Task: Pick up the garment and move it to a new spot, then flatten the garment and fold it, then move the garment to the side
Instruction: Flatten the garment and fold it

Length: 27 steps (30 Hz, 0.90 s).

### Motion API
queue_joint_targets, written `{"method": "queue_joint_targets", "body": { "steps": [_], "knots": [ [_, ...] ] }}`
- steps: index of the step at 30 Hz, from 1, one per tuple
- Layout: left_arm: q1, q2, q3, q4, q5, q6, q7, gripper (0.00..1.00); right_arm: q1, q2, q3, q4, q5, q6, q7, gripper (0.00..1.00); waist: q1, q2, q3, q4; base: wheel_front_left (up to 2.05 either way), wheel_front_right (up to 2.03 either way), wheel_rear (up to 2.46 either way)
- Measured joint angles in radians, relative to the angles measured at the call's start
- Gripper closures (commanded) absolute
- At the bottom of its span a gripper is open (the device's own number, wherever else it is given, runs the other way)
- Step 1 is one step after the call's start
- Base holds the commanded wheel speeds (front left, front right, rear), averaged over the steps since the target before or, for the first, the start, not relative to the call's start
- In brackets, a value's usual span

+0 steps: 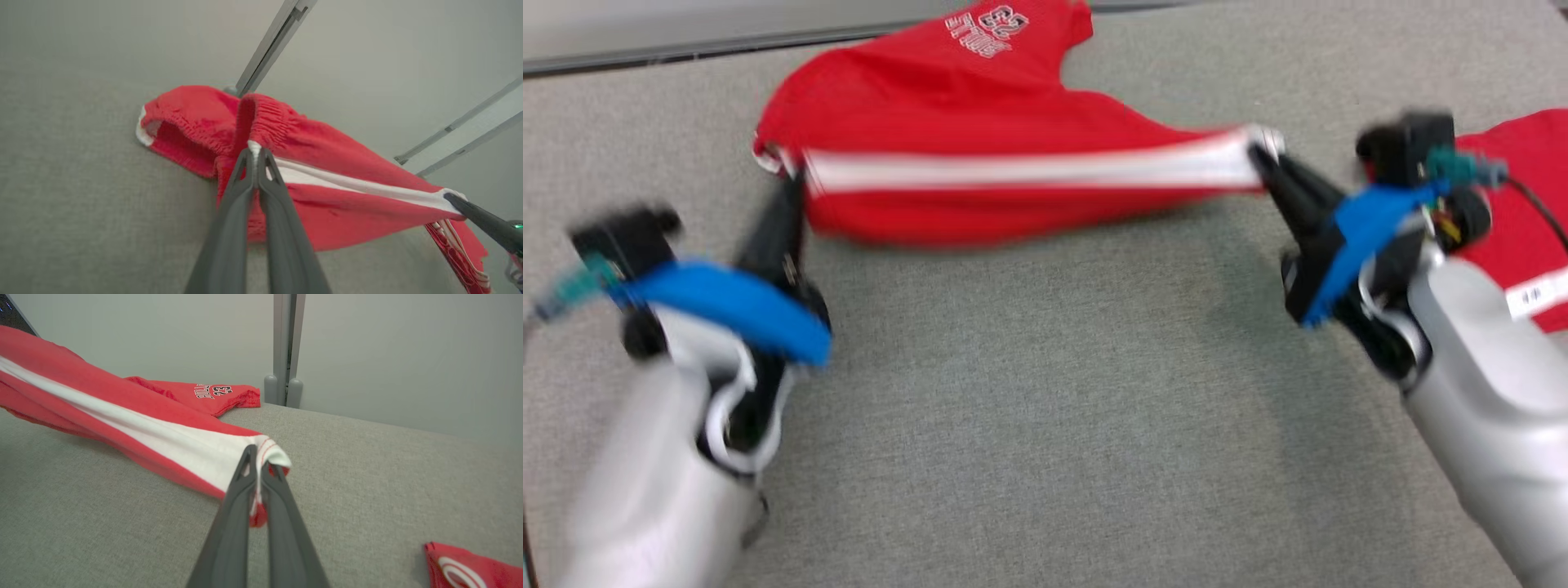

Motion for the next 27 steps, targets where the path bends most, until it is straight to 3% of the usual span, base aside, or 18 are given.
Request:
{"method": "queue_joint_targets", "body": {
  "steps": [4,9,15,18,23,27],
  "knots": [
    [0.187,0.025,-0.033,-0.065,-0.091,-0.003,0.088,1.0,0.17,-0.058,-0.002,-0.08,0.101,0.0,0.066,1.0,0.0,0.0,-0.05,0.0,0.0,0.0,0.0],
    [0.378,0.072,-0.064,-0.208,-0.155,0.001,0.174,1.0,0.359,-0.127,-0.08,-0.214,0.137,0.0,0.138,1.0,-0.0001,0.0,-0.115,0.011,0.0,0.0,0.0],
    [0.568,0.148,-0.066,-0.463,-0.197,0.075,0.238,1.0,0.601,-0.15,-0.255,-0.462,0.106,0.001,0.267,1.0,-0.0002,0.0,-0.167,0.032,0.0,0.0,0.0],
    [0.668,0.179,-0.051,-0.601,-0.225,0.115,0.25,1.0,0.729,-0.131,-0.371,-0.611,0.065,0.001,0.357,1.0,-0.0002,0.0,-0.179,0.042,0.0,0.0,0.0],
    [0.814,0.204,-0.053,-0.78,-0.265,0.175,0.271,1.0,0.931,-0.033,-0.582,-0.873,-0.03,0.001,0.538,1.0,-0.0001,0.0,-0.182,0.064,0.0,0.0,0.0],
    [0.858,0.183,-0.059,-0.833,-0.309,0.183,0.263,1.0,0.998,0.065,-0.686,-1.04,-0.111,0.0,0.615,1.0,-0.0001,0.0,-0.176,0.084,0.0,0.0,0.0]
  ]
}}
